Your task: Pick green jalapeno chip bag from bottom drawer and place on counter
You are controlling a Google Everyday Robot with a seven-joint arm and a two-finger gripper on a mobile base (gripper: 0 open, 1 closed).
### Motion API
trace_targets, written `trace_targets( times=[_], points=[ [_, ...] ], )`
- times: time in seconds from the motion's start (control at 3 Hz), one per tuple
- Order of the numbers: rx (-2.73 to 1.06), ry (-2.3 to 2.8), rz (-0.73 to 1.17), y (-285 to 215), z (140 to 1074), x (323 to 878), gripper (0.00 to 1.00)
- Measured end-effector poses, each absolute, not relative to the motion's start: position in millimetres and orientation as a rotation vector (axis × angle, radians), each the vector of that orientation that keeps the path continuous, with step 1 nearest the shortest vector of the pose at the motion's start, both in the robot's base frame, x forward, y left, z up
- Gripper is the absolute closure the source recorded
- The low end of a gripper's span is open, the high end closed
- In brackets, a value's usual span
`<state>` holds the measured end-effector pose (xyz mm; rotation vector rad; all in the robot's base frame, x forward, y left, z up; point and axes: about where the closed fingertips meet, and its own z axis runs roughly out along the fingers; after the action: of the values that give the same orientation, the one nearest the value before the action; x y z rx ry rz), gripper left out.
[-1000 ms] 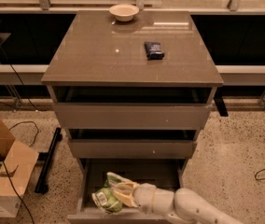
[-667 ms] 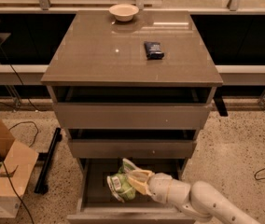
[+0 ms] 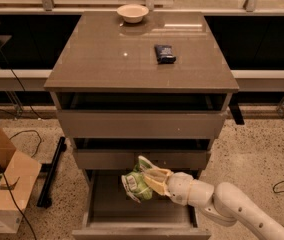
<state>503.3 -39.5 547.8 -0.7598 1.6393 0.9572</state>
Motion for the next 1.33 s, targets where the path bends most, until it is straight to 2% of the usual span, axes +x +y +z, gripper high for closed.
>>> trace_targets(
  times=[1.0, 1.33],
  points=[
    [-0.979, 1.469, 0.707, -23.4, 680.6, 497.5, 1.00],
    [-0.979, 1.469, 0.707, -23.2, 680.9, 497.5, 1.00]
  ],
)
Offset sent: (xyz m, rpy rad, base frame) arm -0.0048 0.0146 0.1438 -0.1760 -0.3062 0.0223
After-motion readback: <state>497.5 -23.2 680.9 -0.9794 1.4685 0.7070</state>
